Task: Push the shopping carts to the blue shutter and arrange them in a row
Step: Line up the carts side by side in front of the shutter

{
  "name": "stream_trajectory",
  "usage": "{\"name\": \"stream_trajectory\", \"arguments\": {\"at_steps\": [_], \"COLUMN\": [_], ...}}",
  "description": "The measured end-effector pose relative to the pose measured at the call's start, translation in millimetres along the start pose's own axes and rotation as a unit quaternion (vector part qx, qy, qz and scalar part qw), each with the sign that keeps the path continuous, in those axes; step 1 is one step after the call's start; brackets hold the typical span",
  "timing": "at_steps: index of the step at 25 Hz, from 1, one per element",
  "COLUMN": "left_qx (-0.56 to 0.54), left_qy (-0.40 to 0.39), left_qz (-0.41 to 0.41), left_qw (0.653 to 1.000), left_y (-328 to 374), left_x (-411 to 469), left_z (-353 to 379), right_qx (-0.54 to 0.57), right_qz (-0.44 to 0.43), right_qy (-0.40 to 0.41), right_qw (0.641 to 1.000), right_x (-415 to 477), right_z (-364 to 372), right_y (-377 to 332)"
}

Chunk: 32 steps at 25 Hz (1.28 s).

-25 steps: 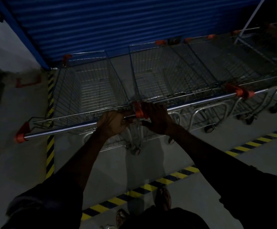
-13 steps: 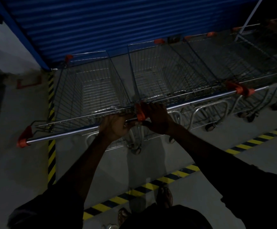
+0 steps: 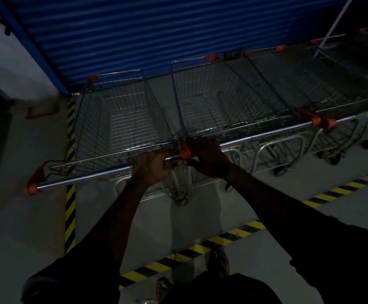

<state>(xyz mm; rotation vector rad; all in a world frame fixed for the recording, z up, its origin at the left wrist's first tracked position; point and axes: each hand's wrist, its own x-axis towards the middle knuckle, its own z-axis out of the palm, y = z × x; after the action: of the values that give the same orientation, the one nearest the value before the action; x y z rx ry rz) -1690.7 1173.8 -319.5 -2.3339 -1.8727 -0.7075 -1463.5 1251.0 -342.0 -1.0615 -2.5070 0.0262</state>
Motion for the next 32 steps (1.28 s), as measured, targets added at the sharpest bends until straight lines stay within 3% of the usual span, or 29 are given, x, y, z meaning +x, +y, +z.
{"name": "stream_trajectory", "arguments": {"at_steps": [18, 22, 27, 32], "left_qx": [0.010, 0.094, 0.198, 0.183], "left_qy": [-0.037, 0.005, -0.001, -0.017], "left_qz": [-0.056, -0.034, -0.100, -0.111], "left_qw": [0.998, 0.995, 0.975, 0.977], "left_y": [2, 15, 35, 76], "left_x": [2, -2, -15, -18], "left_z": [2, 6, 22, 27], "right_qx": [0.004, -0.006, 0.011, -0.028], "right_qz": [0.017, 0.013, 0.006, -0.008], "right_qy": [-0.050, -0.047, -0.039, -0.049], "right_qw": [0.999, 0.999, 0.999, 0.998], "right_x": [1, -4, -9, -33], "right_z": [-7, -9, -14, -26], "right_y": [-4, -6, -3, -6]}}
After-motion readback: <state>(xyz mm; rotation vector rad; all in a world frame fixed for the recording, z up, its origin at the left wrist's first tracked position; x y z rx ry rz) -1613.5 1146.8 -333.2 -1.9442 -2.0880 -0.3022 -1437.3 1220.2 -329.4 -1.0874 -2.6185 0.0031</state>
